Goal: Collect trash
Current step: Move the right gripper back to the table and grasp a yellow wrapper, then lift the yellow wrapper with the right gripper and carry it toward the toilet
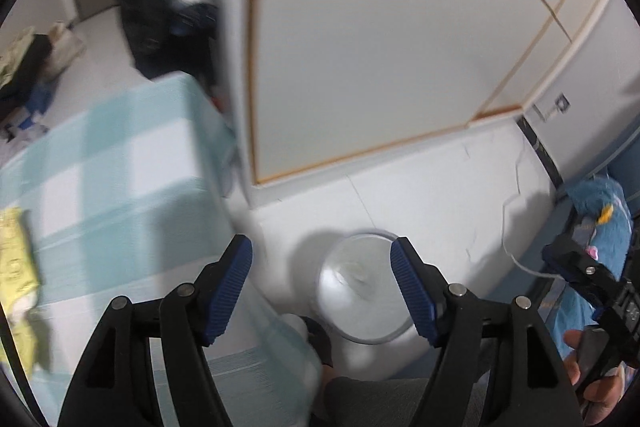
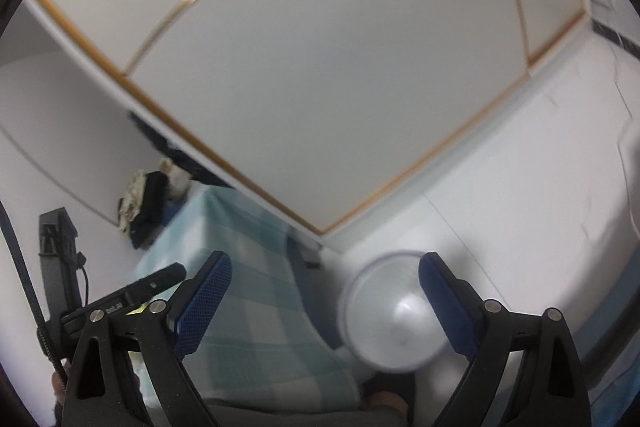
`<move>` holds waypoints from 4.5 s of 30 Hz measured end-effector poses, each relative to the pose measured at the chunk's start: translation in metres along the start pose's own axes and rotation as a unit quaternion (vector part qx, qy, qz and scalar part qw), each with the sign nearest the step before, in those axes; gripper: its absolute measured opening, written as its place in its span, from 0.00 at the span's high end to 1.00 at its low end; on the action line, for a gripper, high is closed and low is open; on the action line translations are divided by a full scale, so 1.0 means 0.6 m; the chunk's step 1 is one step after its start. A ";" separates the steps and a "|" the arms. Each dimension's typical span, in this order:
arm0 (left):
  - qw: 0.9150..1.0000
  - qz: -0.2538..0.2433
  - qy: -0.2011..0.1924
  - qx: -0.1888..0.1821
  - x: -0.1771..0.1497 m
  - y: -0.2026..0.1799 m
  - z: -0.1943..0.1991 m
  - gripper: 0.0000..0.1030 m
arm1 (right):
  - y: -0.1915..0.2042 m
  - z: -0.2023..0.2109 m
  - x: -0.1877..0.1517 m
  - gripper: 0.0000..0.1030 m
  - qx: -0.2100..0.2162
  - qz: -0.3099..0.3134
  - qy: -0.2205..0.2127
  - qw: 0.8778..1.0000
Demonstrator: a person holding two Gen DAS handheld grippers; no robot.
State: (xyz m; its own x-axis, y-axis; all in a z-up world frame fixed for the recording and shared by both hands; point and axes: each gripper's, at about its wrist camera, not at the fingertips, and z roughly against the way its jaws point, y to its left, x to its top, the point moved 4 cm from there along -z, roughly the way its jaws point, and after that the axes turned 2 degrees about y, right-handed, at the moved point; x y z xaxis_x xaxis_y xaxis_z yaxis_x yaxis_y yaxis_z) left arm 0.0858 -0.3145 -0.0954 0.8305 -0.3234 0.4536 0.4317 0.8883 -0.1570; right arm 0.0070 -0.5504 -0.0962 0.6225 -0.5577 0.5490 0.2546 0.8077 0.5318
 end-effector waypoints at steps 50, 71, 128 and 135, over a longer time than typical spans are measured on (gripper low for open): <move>0.947 0.279 -0.149 0.057 -0.128 0.572 0.268 0.34 | 0.693 -0.376 -0.245 0.04 0.093 0.391 0.172 0.899; 0.947 0.308 -0.084 0.020 -0.138 0.599 0.225 0.34 | 0.672 -0.487 -0.281 0.61 0.100 0.381 0.285 0.874; 0.962 0.267 0.051 -0.017 -0.170 0.530 0.110 0.96 | 0.617 -0.324 -0.130 0.98 0.209 0.296 0.145 0.921; 0.964 0.264 0.029 -0.011 -0.167 0.517 0.131 0.98 | 0.600 -0.282 -0.132 0.98 0.202 0.283 0.125 0.929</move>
State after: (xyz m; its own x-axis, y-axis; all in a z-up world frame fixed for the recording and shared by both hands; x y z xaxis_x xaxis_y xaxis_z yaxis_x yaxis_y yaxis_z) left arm 0.1090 0.0193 -0.1205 0.9544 0.1533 0.2563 -0.0493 0.9273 -0.3712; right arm 0.1748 -0.1828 -0.0574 0.7366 0.0376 0.6753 -0.4341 0.7920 0.4293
